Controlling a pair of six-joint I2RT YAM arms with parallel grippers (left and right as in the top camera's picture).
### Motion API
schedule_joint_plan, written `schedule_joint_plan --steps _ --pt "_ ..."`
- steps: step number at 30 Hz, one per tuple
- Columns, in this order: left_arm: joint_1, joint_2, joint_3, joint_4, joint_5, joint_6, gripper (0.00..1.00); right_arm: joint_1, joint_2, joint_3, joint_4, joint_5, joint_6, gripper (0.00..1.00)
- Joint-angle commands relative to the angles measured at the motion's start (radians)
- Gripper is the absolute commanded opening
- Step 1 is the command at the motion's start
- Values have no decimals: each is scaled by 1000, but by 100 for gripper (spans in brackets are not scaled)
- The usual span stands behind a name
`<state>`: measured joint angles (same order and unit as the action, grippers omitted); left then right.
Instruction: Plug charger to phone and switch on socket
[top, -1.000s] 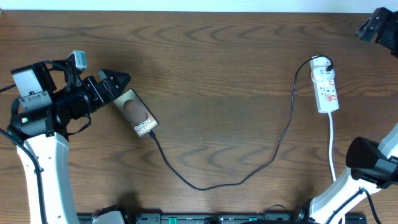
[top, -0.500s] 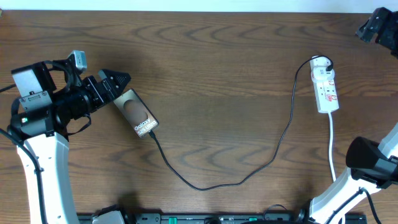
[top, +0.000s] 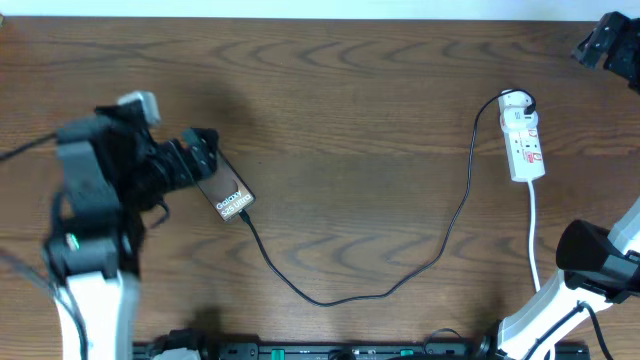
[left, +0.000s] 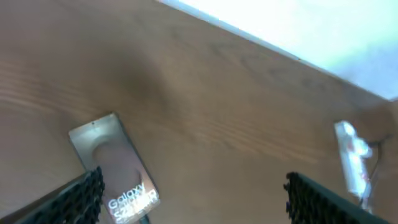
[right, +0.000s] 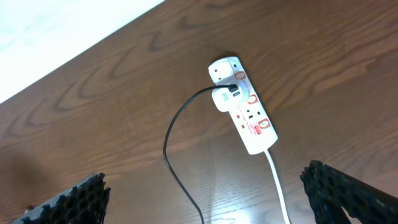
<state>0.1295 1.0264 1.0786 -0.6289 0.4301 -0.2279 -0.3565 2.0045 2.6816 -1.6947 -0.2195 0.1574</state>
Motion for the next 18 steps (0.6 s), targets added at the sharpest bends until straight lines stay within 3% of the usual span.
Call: schedule_joint_plan --steps 1,6,10,18 --pt "-97 -218 -159 153 -293 18 91 0 -2 6 -3 4 14 99" --pt "-108 -544 -475 520 -311 18 91 0 -2 6 -3 4 14 99" --pt "-108 -690 -683 720 -312 19 91 0 -2 6 -3 4 14 99" --pt "-106 -928 -1025 863 -312 26 91 0 -2 6 -3 4 14 99"
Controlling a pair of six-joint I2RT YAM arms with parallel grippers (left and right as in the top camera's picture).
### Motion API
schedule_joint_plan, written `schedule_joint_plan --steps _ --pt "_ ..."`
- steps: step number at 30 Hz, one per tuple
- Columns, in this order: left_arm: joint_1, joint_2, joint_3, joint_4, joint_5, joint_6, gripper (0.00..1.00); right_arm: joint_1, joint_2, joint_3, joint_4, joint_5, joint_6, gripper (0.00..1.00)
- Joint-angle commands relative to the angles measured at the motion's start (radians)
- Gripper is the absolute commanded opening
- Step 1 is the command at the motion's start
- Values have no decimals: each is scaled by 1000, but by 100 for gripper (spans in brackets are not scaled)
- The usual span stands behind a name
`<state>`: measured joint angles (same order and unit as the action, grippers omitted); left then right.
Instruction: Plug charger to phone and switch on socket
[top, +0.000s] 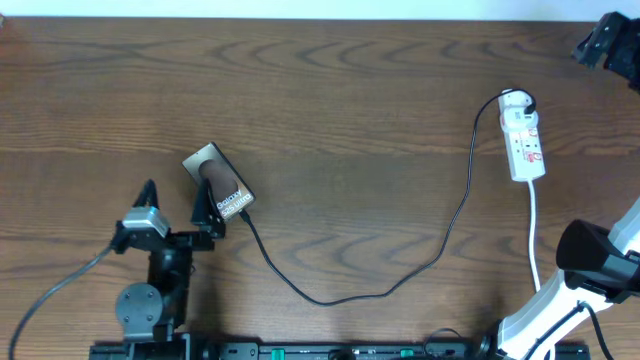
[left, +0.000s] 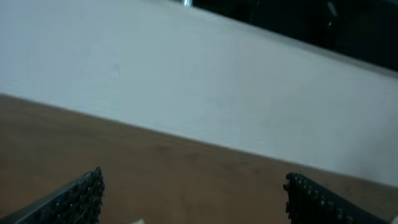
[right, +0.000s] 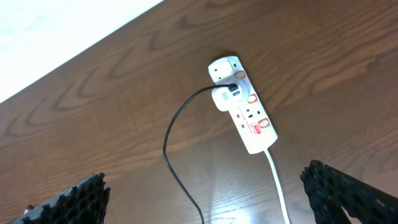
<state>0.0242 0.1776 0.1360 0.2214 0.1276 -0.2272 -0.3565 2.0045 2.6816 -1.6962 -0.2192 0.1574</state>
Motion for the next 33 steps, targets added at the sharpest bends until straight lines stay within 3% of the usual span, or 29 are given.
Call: schedule_joint_plan --steps 1,4,7,11,33 --pt "-1 -103 -106 13 -10 25 91 0 -2 6 -2 4 14 99" --pt "0 -179 -132 -83 -10 25 91 0 -2 6 -2 4 14 99" --pt "8 -176 -132 -123 -9 24 91 0 -2 6 -2 4 14 99" --pt "8 -176 -132 -285 -5 24 91 0 -2 6 -2 4 14 99" --pt "8 -174 -131 -283 -9 24 91 0 -2 6 -2 4 14 99"
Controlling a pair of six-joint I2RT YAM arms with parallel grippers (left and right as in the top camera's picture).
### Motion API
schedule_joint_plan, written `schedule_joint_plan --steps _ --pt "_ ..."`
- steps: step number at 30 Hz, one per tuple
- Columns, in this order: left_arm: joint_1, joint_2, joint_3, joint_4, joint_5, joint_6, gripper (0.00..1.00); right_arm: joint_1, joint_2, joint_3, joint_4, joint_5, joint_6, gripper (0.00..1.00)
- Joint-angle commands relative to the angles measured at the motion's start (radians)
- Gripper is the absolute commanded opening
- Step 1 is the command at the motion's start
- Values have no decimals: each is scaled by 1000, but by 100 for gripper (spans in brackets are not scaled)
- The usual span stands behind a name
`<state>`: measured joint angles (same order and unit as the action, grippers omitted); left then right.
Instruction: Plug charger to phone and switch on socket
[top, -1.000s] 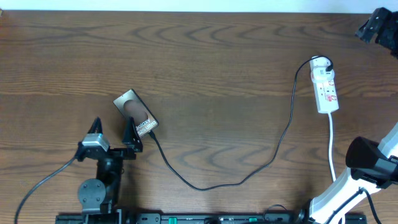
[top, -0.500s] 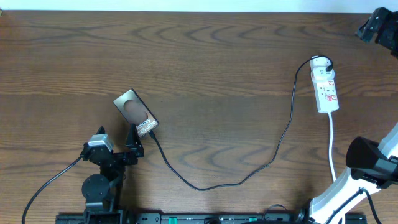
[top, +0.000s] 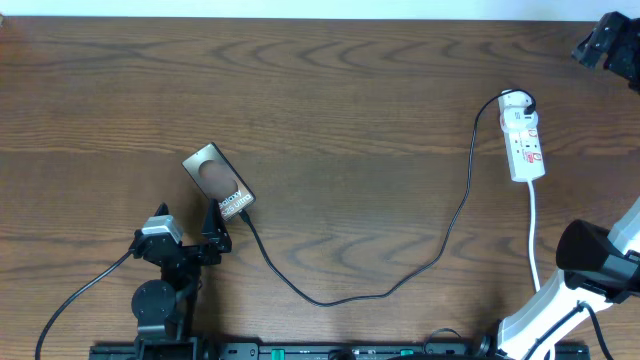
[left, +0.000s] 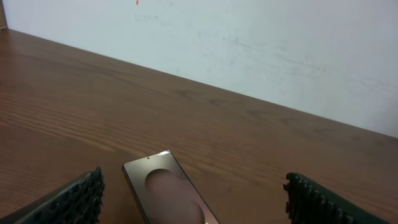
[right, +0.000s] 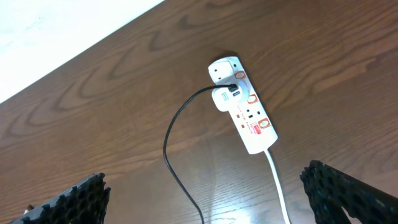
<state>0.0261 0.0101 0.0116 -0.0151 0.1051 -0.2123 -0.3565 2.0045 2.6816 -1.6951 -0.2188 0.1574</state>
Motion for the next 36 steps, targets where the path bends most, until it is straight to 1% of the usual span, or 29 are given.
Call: schedule_joint_plan --steps 1,17,20,22,23,26,28,30,35,36 --pt "6 -6 -7 -46 14 10 91 0 -2 6 -3 3 14 99" --pt "6 -6 -7 -46 13 10 91 0 -2 5 21 29 -1 99" --pt "6 -6 -7 -46 13 10 91 17 -19 -21 92 29 -1 99" --pt "6 -6 -7 -46 14 10 91 48 -70 -119 211 30 -10 99" --pt "6 -6 -7 -46 14 10 91 56 -84 -150 241 31 -10 99" --pt "6 -6 -7 -46 13 10 91 95 -180 -363 428 33 -16 99" --pt "6 -6 -7 -46 13 10 91 133 -290 -631 646 26 -15 99" --pt "6 -6 -7 -46 13 10 91 171 -374 -850 820 26 -16 99" --pt "6 -6 -7 -46 14 10 91 268 -632 -1490 1397 46 -16 99" --pt "6 -6 -7 -46 14 10 91 280 -675 -1584 1473 57 -16 99"
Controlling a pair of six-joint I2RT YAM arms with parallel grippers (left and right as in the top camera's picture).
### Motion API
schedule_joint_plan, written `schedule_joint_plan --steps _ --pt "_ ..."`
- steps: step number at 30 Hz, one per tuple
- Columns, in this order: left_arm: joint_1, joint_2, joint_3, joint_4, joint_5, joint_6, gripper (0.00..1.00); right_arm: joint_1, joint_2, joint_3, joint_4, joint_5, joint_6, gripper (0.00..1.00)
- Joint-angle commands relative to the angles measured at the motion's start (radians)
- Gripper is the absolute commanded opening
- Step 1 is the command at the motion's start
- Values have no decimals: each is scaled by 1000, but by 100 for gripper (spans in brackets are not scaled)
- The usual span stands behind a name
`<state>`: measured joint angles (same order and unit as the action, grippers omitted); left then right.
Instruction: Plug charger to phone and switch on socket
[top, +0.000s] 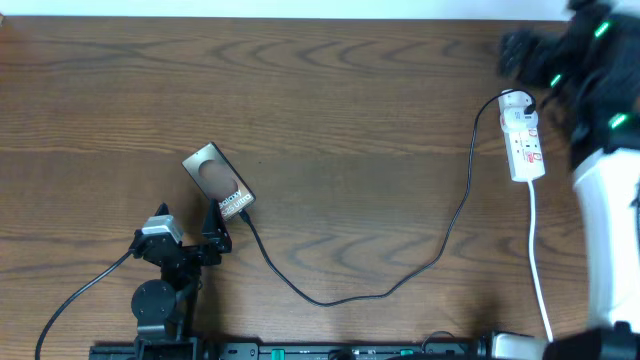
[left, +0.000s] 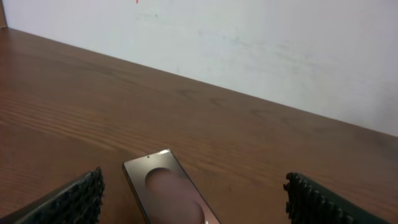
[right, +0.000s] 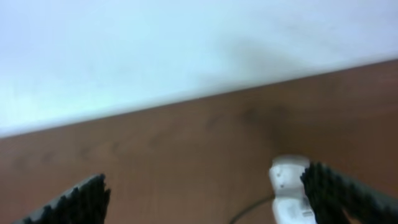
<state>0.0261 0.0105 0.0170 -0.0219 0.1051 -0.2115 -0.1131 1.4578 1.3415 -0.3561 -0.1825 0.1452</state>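
The phone (top: 218, 180) lies face down on the brown table, left of centre, and shows in the left wrist view as the phone (left: 166, 190). A black charger cable (top: 440, 245) meets its near end and runs right to the white socket strip (top: 523, 138). My left gripper (top: 188, 228) rests open near the table's front, just short of the phone, with both fingers (left: 69, 200) wide apart. My right gripper (top: 530, 60) hovers open by the strip's far end. The right wrist view is blurred, with the strip (right: 287, 186) beside the right finger (right: 348, 194).
The table (top: 350, 120) is dark wood, with a white wall (left: 249, 43) behind its far edge. The strip's own white lead (top: 537, 250) runs toward the front right. A black rail (top: 300, 352) lines the front edge.
My right arm has come into the overhead view and now hangs over the far end of the socket strip, its wrist view blurred. Left arm, phone and cable are unchanged.
At first my left gripper was open right at the phone, the cable meeting the phone's end. Then the left arm stood back at the table's front and has stayed there. The right arm held high over the strip until now, when it is close above it.
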Motion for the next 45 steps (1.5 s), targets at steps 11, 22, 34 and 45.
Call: schedule_joint_plan --steps 11,22,34,45 --pt "6 -6 -12 -40 14 9 91 58 -705 -1098 677 146 -4 99" --pt "6 -6 -12 -39 14 9 91 58 -1158 -1336 475 232 -5 99" --pt "6 -6 -12 -40 13 9 91 55 -1453 -1336 288 272 -138 99" --pt "6 -6 -12 -40 13 9 91 55 -1453 -1336 284 214 -240 99"
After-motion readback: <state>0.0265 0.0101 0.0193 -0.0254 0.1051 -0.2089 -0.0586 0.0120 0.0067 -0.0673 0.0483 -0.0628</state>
